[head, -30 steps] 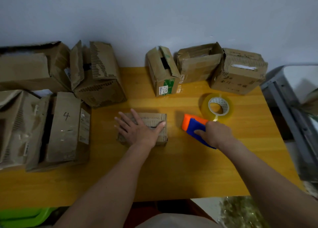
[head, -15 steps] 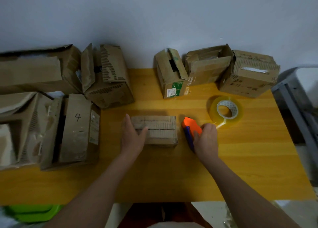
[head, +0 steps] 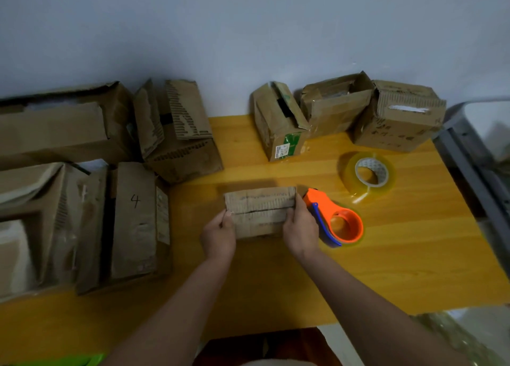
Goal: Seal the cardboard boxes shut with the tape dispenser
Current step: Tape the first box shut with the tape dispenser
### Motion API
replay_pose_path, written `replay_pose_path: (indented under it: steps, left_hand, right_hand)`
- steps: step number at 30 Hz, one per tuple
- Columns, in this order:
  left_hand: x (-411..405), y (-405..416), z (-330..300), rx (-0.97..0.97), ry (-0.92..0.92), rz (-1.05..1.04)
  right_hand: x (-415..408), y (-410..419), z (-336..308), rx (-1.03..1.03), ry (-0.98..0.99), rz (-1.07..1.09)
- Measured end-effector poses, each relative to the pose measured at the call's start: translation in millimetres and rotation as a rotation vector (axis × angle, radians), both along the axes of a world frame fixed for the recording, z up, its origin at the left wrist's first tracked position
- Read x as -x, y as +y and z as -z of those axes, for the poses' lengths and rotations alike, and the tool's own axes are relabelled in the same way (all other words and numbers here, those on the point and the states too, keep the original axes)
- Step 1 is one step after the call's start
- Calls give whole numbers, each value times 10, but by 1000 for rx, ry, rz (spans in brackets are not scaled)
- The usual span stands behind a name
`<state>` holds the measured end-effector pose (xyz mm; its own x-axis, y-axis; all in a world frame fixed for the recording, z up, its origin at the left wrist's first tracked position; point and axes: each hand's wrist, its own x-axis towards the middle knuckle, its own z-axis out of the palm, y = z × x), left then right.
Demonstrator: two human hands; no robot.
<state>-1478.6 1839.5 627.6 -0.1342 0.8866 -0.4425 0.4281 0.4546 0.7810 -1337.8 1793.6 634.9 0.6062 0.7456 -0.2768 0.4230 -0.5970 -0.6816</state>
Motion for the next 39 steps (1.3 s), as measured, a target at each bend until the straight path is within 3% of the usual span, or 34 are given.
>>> replay_pose_path:
  steps: [4,9,13,19,21,26,29,34,36,39]
  left_hand:
    - [-31,64,41,97,-13,0]
    - [-18,343,38,296,-34,152]
    - [-34,412,38,212,-25,332]
    - [-265,517,-44,227,52,548]
    - [-359,538,-26,226,49,508]
    - [-491,619,86,271,-108,252]
    - [-545,642,91,162,-49,268]
    - [-424,278,58,-223,106,631]
    - [-374,-12,91,-225,114,765]
    - [-387,-215,164,-99,106,803]
  right_hand:
    - [-24,64,78,110,-26,34]
    - [95,-187,99,5,133,147]
    - [160,-468,71,-86,252,222]
    - [-154,-300,-22,-32,-92,-102]
    - [-248,-282,8,49,-124,-162]
    - [-308,-355,44,77,-120,-58]
    - [-338,-318,-37,88,-231,-72]
    - [-362,-14,-180,66,-480,-424]
    - [-422,162,-184,108,-537,-621]
    - [-532,406,-128,176,-498,-861]
